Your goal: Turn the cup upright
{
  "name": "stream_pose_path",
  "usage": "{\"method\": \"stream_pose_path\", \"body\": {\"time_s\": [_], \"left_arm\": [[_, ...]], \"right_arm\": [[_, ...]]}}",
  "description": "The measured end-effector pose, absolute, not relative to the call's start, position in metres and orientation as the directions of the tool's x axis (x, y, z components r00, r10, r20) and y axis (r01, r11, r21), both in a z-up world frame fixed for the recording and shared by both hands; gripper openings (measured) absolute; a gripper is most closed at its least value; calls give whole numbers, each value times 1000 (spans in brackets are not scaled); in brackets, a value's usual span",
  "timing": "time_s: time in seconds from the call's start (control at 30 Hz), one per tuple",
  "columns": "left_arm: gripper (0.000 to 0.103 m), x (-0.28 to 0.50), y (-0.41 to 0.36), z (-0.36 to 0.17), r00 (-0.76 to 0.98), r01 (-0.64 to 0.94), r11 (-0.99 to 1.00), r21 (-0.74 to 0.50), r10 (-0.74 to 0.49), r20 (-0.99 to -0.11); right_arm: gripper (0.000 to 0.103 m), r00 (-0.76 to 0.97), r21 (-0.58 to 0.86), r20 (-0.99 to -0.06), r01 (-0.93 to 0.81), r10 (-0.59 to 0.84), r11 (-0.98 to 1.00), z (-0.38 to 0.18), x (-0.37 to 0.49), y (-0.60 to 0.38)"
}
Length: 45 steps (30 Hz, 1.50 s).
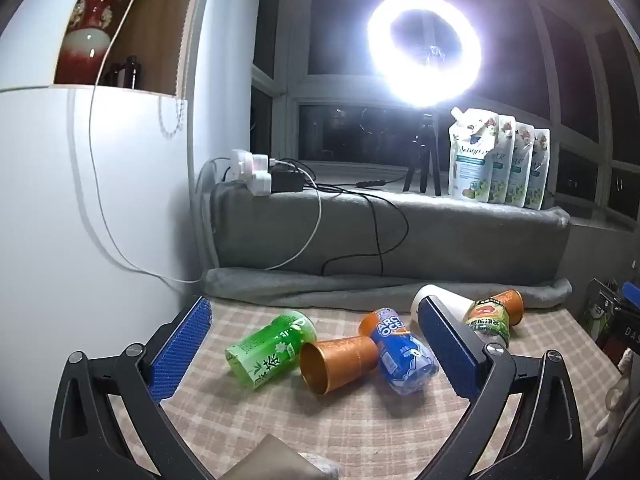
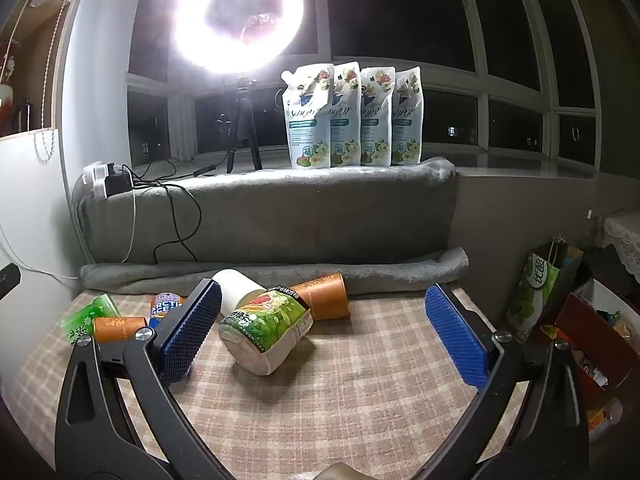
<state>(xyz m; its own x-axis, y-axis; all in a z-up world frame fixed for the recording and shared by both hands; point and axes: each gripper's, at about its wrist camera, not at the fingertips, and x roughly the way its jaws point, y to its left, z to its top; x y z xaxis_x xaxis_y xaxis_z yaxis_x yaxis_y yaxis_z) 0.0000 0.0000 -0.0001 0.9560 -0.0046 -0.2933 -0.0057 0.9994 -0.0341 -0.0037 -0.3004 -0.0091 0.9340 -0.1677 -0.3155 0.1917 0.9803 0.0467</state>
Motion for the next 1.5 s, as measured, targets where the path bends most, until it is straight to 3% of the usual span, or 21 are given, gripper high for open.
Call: {"method": "stream_pose_path", "body": {"time_s": [0.6, 1.5], "left_arm": [[102, 3, -2, -6, 939, -5, 999, -38, -9, -345], [102, 4, -2, -9, 938, -9, 999, -40, -5, -346]], "right_arm": [[103, 932, 48, -323, 192, -167, 980, -7, -1, -301], [103, 930, 46, -327, 196, -170, 980, -8, 4, -303]]}}
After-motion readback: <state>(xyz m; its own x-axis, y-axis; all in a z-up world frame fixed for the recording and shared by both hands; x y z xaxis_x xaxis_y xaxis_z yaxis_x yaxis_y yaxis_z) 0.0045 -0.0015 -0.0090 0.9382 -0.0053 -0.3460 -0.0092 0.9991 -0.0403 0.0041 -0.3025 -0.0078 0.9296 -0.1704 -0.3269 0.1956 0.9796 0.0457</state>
